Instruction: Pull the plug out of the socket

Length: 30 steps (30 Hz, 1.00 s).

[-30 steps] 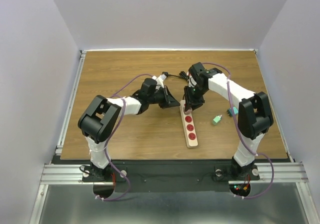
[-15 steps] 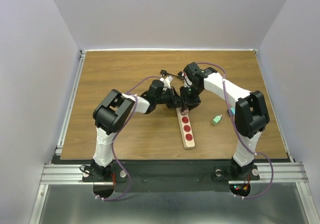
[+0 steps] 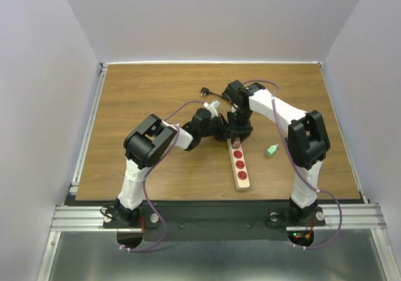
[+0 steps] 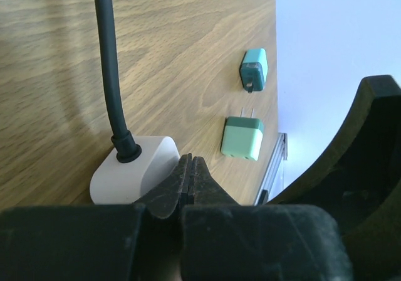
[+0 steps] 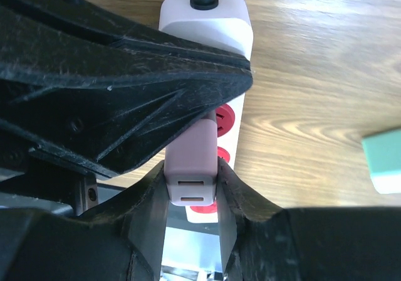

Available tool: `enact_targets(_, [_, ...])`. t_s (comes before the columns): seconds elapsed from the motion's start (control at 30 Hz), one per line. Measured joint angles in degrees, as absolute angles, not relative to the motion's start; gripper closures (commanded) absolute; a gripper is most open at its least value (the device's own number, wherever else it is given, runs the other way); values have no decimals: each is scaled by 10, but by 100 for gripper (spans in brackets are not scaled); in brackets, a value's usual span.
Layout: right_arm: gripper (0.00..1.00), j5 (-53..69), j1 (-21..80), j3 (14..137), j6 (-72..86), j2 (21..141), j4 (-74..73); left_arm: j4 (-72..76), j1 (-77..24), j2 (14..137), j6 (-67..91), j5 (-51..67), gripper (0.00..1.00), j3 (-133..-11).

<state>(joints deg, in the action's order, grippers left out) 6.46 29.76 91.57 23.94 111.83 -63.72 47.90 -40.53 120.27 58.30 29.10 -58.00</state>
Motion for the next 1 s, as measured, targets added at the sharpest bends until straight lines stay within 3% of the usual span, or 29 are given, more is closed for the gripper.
enact_targets(1.0, [99,-13,297,959,255,1088,-653,501,-425,1210,543,265,100,-587])
